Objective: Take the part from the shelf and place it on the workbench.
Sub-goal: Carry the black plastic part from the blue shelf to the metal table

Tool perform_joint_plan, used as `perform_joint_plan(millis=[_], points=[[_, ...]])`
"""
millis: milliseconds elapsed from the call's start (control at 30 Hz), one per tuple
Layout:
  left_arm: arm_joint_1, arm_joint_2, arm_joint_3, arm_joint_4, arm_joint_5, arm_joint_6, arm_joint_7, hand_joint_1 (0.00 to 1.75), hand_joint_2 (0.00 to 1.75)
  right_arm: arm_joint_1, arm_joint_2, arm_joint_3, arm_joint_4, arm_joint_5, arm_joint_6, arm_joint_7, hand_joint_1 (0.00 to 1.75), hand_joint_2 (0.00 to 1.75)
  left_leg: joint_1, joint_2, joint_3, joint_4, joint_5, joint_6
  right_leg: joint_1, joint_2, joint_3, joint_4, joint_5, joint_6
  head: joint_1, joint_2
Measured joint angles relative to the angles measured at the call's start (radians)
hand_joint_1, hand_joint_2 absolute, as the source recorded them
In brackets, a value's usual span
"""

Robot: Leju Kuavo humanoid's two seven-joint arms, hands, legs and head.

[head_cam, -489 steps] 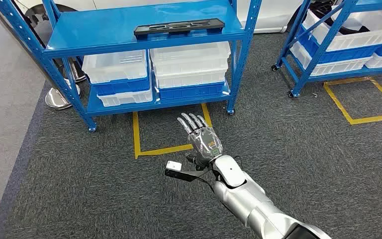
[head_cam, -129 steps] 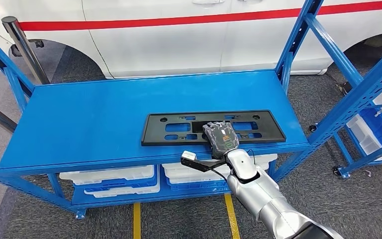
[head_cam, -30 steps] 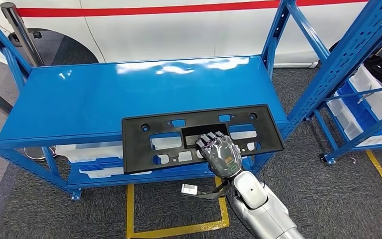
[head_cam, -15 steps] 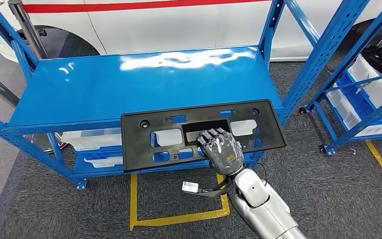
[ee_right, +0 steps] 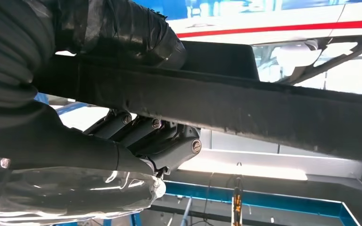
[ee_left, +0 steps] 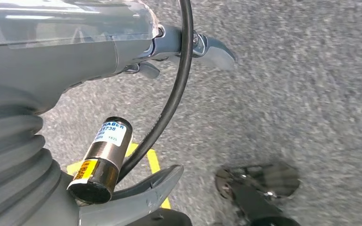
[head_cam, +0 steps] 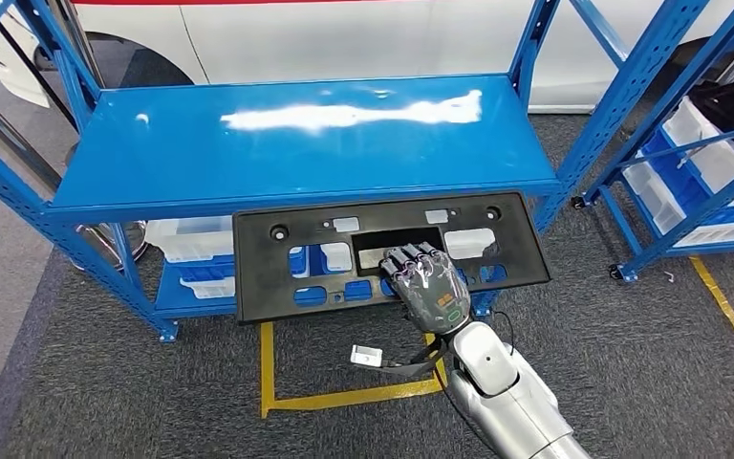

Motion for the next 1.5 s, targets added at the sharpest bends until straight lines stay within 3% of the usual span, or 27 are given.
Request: perform_joint_plan(millis=[67,167,233,333,367,400,433,500,533,600,633,700,767,833,867,900,933,1000,1067,1133,1200,1233,1300,1367,1400,1467,1500], points=[[0.001,0.000,0.000,0.000,-0.002,-0.001,0.003,0.00,1.75,-0.001,0.000,-0.002,0.000,-0.004,0.000,0.000,1.73,1.75,-0.004,0.000,-0.010,0.000,0.014,-0.003,0.011,0.000,0.084,-0.133,-0.006,-0.024,-0.001,0.000],[0.006,0.003,0.000,0.000,-0.004,0.000,0.003,0.00,1.75,-0.001,-0.001,-0.007,0.000,-0.007,0.000,-0.001,1.73,1.75,0.000,0.000,-0.018,-0.009,0.038,-0.018,0.014,-0.002,0.111,-0.201,-0.002,-0.029,0.000,0.000],[0.010,0.007,0.000,0.000,-0.004,0.001,0.000,0.00,1.75,-0.001,-0.001,-0.009,0.001,-0.007,0.000,-0.001,1.73,1.75,-0.001,-0.003,-0.030,0.007,0.006,-0.029,0.005,-0.006,0.101,-0.220,0.026,-0.034,0.000,0.000],[0.013,0.011,0.000,0.000,-0.007,0.000,0.003,0.00,1.75,0.000,-0.002,-0.010,0.002,-0.008,0.000,-0.001,1.73,1.75,0.013,-0.005,-0.064,0.153,-0.131,-0.052,-0.004,-0.010,0.064,-0.227,0.062,-0.034,-0.001,0.000],[0.014,0.012,0.000,0.000,-0.010,-0.001,0.006,0.00,1.75,0.001,-0.002,-0.011,0.003,-0.010,0.000,-0.001,1.73,1.75,0.019,-0.005,-0.073,0.211,-0.154,-0.060,-0.005,-0.011,0.048,-0.223,0.072,-0.032,-0.001,0.000],[0.015,0.014,0.000,0.000,-0.012,-0.002,0.009,0.00,1.75,0.002,-0.002,-0.013,0.004,-0.012,0.000,-0.002,1.73,1.75,0.025,-0.005,-0.071,0.250,-0.151,-0.067,-0.008,-0.012,0.030,-0.217,0.082,-0.028,-0.001,0.000],[0.015,0.016,0.000,0.000,-0.015,-0.002,0.010,0.00,1.75,0.003,-0.002,-0.015,0.005,-0.013,0.000,-0.002,1.73,1.75,0.031,-0.005,-0.057,0.259,-0.125,-0.075,-0.012,-0.013,0.011,-0.209,0.090,-0.023,-0.001,0.000],[0.016,0.018,0.000,0.000,-0.018,-0.002,0.007,0.00,1.75,0.005,-0.003,-0.022,0.006,-0.015,0.000,-0.004,1.73,1.75,0.043,-0.005,0.016,0.186,-0.070,-0.091,-0.020,-0.014,-0.028,-0.186,0.103,-0.010,-0.002,0.000],[0.015,0.018,0.000,0.000,-0.019,-0.002,0.004,0.00,1.75,0.005,-0.004,-0.026,0.006,-0.015,0.000,-0.004,1.73,1.75,0.045,-0.006,0.065,0.116,-0.071,-0.096,-0.023,-0.013,-0.044,-0.174,0.109,-0.003,-0.001,0.000],[0.012,0.018,0.000,0.000,-0.020,0.000,-0.001,0.00,1.75,0.005,-0.006,-0.033,0.006,-0.017,0.000,-0.004,1.73,1.75,0.043,-0.009,0.131,0.013,-0.102,-0.087,-0.023,-0.013,-0.063,-0.160,0.123,0.012,0.000,0.000],[0.012,0.018,0.000,0.000,-0.020,0.000,-0.001,0.00,1.75,0.005,-0.006,-0.036,0.006,-0.020,0.000,-0.005,1.73,1.75,0.038,-0.011,0.139,-0.007,-0.111,-0.076,-0.022,-0.013,-0.067,-0.160,0.133,0.019,0.000,0.000],[0.012,0.018,0.000,0.000,-0.020,0.001,0.000,0.00,1.75,0.006,-0.009,-0.043,0.008,-0.024,0.000,-0.007,1.73,1.75,0.038,-0.009,0.123,-0.008,-0.097,-0.052,-0.023,-0.011,-0.073,-0.162,0.140,0.032,0.001,0.000],[0.013,0.019,0.000,0.000,-0.020,0.001,0.000,0.00,1.75,0.008,-0.012,-0.048,0.012,-0.024,0.000,-0.009,1.73,1.75,0.039,-0.002,0.101,-0.011,-0.073,-0.027,-0.025,-0.008,-0.091,-0.119,0.077,0.040,0.001,0.000],[0.013,0.019,0.000,0.000,-0.020,0.001,0.000,0.00,1.75,0.010,-0.014,-0.050,0.017,-0.025,0.000,-0.010,1.73,1.75,0.035,0.001,0.070,-0.009,-0.048,-0.012,-0.025,-0.005,-0.117,-0.002,-0.032,0.043,0.001,0.000],[0.013,0.020,0.000,0.000,-0.020,0.001,0.000,0.00,1.75,0.011,-0.015,-0.051,0.019,-0.025,0.000,-0.010,1.73,1.75,0.033,0.002,0.053,-0.007,-0.035,-0.010,-0.025,-0.004,-0.127,0.062,-0.064,0.044,0.000,0.000],[0.013,0.020,0.000,0.000,-0.020,0.001,0.000,0.00,1.75,0.012,-0.016,-0.051,0.022,-0.024,0.000,-0.010,1.73,1.75,0.030,0.002,0.035,-0.004,-0.023,-0.009,-0.024,-0.003,-0.127,0.111,-0.070,0.043,0.000,0.000],[0.013,0.020,0.000,0.000,-0.020,0.001,0.000,0.00,1.75,0.014,-0.016,-0.052,0.024,-0.024,0.000,-0.010,1.73,1.75,0.027,0.002,0.016,-0.001,-0.012,-0.009,-0.023,-0.003,-0.115,0.132,-0.052,0.041,0.000,0.000],[0.014,0.020,0.000,0.000,-0.020,0.001,0.000,0.00,1.75,0.015,-0.017,-0.052,0.027,-0.024,0.000,-0.010,1.73,1.75,0.022,0.002,-0.017,0.004,0.011,-0.011,-0.019,-0.001,-0.039,0.073,0.002,0.028,0.000,0.000],[0.014,0.019,0.000,0.000,-0.020,0.001,0.000,0.00,1.75,0.012,-0.017,-0.052,0.027,-0.024,-0.001,-0.010,1.73,1.75,0.018,0.001,-0.038,0.006,0.033,-0.018,-0.011,0.000,0.078,-0.082,-0.010,0.012,0.000,0.000],[0.015,0.019,0.000,0.000,-0.020,0.001,0.001,0.00,1.75,0.010,-0.017,-0.053,0.026,-0.024,-0.001,-0.008,1.73,1.75,0.019,0.001,-0.046,-0.002,0.057,-0.029,-0.001,0.001,0.140,-0.184,-0.038,0.003,0.000,0.000],[0.018,0.020,0.000,0.001,-0.021,0.001,0.004,0.00,1.75,0.010,-0.017,-0.054,0.027,-0.024,-0.001,-0.007,1.73,1.75,0.023,0.000,-0.050,-0.012,0.074,-0.041,0.000,-0.002,0.133,-0.205,-0.020,-0.006,0.000,0.000],[0.021,0.020,0.000,0.001,-0.021,0.002,0.006,0.00,1.75,0.011,-0.016,-0.054,0.029,-0.024,-0.001,-0.008,1.73,1.75,0.024,-0.002,-0.056,-0.005,0.059,-0.047,-0.002,-0.004,0.125,-0.211,-0.008,-0.015,0.000,0.000],[0.025,0.022,0.000,0.001,-0.022,0.004,0.007,0.00,1.75,0.015,-0.015,-0.054,0.031,-0.023,-0.001,-0.011,1.73,1.75,0.026,-0.003,-0.079,0.061,-0.029,-0.056,-0.008,-0.008,0.100,-0.215,0.019,-0.029,-0.001,0.000],[0.029,0.022,0.000,0.001,-0.022,0.004,0.006,0.00,1.75,0.021,-0.014,-0.054,0.033,-0.023,-0.001,-0.013,1.73,1.75,0.028,-0.003,-0.104,0.187,-0.123,-0.064,-0.007,-0.009,0.065,-0.209,0.043,-0.034,-0.001,0.000],[0.031,0.023,0.000,0.001,-0.022,0.005,0.004,0.00,1.75,0.025,-0.014,-0.054,0.034,-0.023,-0.001,-0.013,1.73,1.75,0.029,-0.002,-0.109,0.244,-0.137,-0.068,-0.006,-0.011,0.045,-0.205,0.055,-0.033,-0.001,0.000],[0.031,0.024,0.000,0.001,-0.023,0.005,0.002,0.00,1.75,0.031,-0.014,-0.055,0.036,-0.022,-0.001,-0.013,1.73,1.75,0.030,-0.002,-0.081,0.280,-0.092,-0.074,-0.007,-0.013,0.003,-0.191,0.077,-0.030,-0.001,0.000],[0.030,0.024,0.000,0.001,-0.024,0.005,0.002,0.00,1.75,0.033,-0.014,-0.055,0.036,-0.021,-0.001,-0.013,1.73,1.75,0.031,-0.002,-0.042,0.249,-0.062,-0.074,-0.008,-0.014,-0.018,-0.183,0.087,-0.027,-0.001,0.000]])
